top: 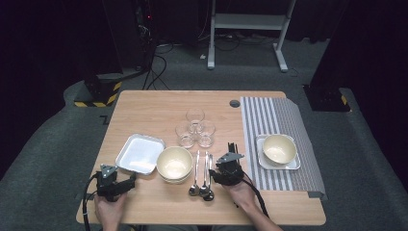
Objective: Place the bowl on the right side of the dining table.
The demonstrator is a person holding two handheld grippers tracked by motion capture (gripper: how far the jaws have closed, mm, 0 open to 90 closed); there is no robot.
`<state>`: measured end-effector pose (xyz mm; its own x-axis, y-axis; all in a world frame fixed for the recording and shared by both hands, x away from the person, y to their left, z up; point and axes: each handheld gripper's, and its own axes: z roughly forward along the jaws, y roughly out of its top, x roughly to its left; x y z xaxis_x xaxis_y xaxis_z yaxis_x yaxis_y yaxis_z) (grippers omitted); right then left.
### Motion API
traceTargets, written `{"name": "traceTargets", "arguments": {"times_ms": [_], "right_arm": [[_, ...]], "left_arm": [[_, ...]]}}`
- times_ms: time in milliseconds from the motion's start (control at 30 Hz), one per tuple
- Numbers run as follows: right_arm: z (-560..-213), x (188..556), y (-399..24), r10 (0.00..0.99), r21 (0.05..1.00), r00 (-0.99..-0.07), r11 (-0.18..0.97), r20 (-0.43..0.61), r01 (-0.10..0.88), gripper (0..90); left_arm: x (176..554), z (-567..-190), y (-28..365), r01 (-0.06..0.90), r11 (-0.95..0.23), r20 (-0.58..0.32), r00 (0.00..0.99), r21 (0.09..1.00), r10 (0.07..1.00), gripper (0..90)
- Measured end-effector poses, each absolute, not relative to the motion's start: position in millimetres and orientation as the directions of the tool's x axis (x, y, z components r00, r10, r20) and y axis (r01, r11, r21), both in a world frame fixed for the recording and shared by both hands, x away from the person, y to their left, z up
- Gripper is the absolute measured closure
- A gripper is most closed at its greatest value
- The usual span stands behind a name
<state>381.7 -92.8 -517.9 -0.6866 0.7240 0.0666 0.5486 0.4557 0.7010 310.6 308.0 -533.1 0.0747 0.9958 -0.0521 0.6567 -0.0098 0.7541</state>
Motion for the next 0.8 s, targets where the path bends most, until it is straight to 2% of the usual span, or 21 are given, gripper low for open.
{"name": "traceTargets", "arguments": {"times_ms": [567, 800], "right_arm": [[-520.1, 379.8, -81.3, 0.722, 0.692, -0.691, 0.485, 0.028, 0.535, 56.2], [-519.8, 379.7, -81.6, 0.719, 0.688, -0.695, 0.498, 0.013, 0.528, 58.9]], "left_arm": [[310.6, -533.1, 308.0, 0.657, -0.009, -0.053, 0.074, 0.754, 0.996, 17.4], [310.6, -533.1, 308.0, 0.656, -0.007, -0.054, 0.073, 0.754, 0.996, 17.4]]}}
